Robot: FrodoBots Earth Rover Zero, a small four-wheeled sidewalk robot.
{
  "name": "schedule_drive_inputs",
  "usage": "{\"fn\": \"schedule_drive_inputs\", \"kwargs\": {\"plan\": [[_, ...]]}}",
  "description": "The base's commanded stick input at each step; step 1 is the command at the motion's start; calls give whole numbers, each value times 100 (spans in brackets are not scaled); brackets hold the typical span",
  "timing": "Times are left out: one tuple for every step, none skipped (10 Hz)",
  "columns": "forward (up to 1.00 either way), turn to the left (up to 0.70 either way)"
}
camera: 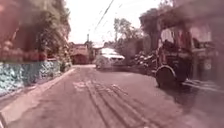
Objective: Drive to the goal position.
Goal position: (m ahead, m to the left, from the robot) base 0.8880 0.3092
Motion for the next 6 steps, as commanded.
{"fn": "schedule_drive_inputs", "kwargs": {"plan": [[70,1],[70,1],[70,1],[70,1],[70,1],[70,1]]}}
